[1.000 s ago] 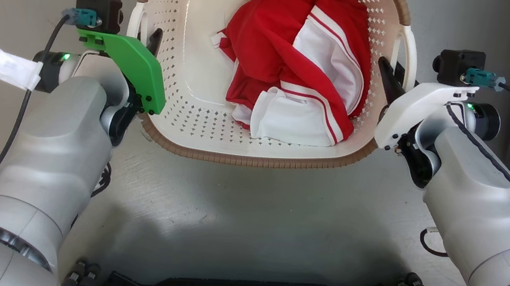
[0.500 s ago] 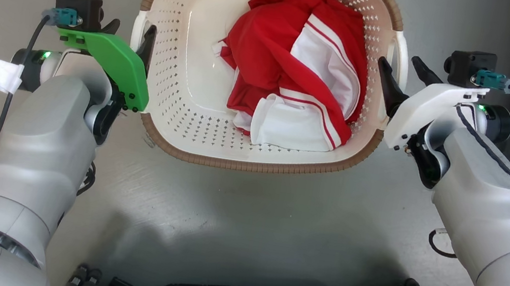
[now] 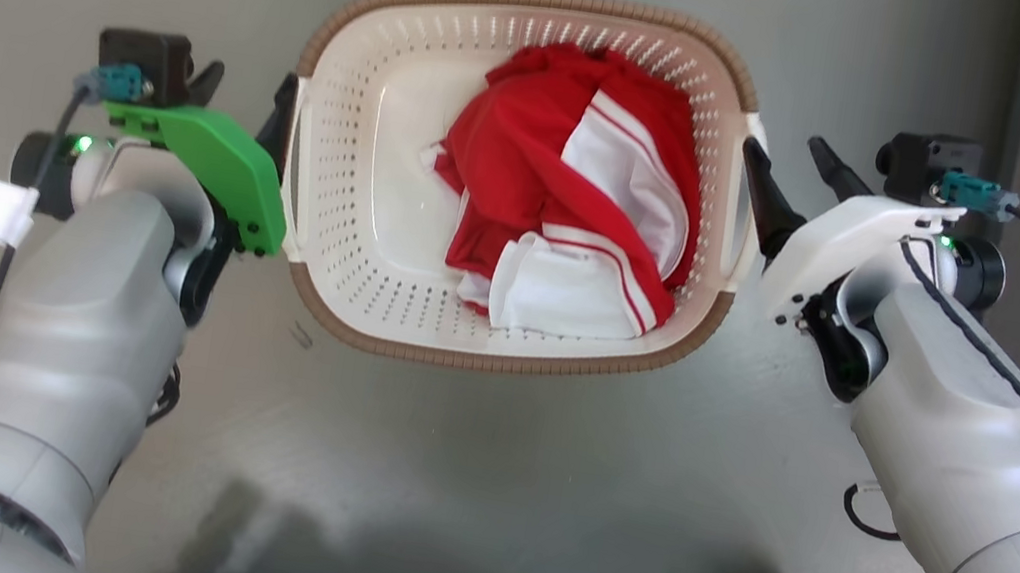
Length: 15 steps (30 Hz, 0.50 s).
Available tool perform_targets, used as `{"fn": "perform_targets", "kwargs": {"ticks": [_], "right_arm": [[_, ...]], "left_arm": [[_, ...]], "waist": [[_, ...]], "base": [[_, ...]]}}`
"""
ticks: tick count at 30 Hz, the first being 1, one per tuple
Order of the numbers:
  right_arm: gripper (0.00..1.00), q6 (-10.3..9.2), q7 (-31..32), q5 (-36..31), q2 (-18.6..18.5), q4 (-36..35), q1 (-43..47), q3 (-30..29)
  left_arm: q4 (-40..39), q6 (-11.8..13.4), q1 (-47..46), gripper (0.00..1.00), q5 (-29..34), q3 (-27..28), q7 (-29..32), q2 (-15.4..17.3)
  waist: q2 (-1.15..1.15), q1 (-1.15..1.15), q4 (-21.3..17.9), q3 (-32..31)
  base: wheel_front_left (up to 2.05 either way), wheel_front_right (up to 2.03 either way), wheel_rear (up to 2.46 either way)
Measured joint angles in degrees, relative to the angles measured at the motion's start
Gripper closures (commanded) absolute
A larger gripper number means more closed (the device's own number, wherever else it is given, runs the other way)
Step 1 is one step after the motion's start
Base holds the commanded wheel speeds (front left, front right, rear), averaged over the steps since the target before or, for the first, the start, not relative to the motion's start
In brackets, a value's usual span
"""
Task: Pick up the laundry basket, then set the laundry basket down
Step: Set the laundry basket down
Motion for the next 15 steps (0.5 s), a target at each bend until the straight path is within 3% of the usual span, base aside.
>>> {"fn": "perform_targets", "kwargs": {"ticks": [11,15], "right_arm": [[0.00,0.00,-0.08,-0.13,-0.85,-6.50,5.37,-3.31],[0.00,0.00,-0.08,-0.66,-1.63,-8.89,7.40,-4.81]], "left_arm": [[-3.21,-0.01,4.74,0.00,1.26,-0.71,-0.93,1.24],[-8.76,0.11,6.30,0.00,1.78,1.56,-0.92,2.50]], "waist": [[0.00,0.00,-0.76,-8.43],[0.00,0.00,-1.00,-11.56]], "base": [[0.00,0.00,0.00],[0.00,0.00,0.00]]}}
